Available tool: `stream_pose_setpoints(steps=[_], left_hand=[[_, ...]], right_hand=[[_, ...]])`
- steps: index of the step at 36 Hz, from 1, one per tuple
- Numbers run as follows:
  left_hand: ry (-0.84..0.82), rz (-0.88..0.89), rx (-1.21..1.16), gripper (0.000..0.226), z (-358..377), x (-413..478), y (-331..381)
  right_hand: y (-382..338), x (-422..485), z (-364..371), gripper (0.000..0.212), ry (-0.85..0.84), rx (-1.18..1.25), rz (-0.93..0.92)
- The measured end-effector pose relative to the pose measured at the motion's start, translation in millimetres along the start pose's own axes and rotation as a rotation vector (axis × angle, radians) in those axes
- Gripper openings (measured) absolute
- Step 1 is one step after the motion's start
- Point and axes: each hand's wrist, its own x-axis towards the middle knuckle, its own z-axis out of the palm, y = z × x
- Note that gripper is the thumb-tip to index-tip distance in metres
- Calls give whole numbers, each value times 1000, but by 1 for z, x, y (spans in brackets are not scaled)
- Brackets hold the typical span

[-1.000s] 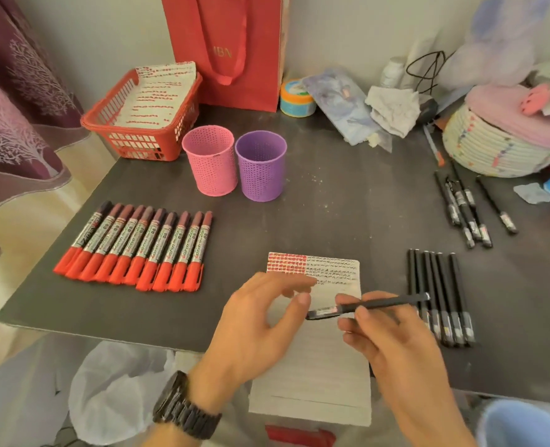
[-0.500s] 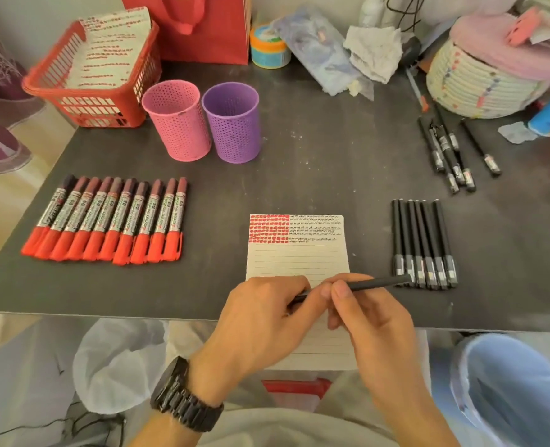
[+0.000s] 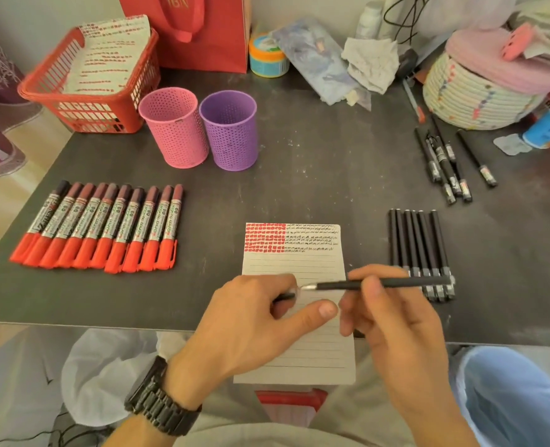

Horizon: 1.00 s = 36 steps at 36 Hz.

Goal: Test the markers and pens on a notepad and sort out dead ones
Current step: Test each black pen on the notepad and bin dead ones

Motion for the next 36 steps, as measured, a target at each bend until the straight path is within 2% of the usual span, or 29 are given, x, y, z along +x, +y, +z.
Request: stream_pose_setpoints(steps=[2,5,9,15,17,19,28,31,36], left_hand=[[90,9,49,59,-3,5,-5],[195,12,98,44,-4,17,-15],[156,29,166,33,0,38,-25],[134,27,174,35,17,44,-37],[159,16,158,45,20,39,-39],[175,21,158,42,22,34,-39],[221,51,159,53,21,28,-37],[231,40,156,46,21,30,-39],[219,37,152,51,21,32,-39]], right_hand=[[-1,8,-7,39,97,70,20],[-3,21,-18,18,171,82,-7],[-1,38,-15,17,214,45,-19],[4,68,9,15,104,-56,81],[9,76,14,12,101,-129,58],[14,84,16,14,105,-209,26],[37,92,15,41,171,-432,-86],[44,90,16,41,184,-510,-110],[48,90,16,34,170,-586,-120]])
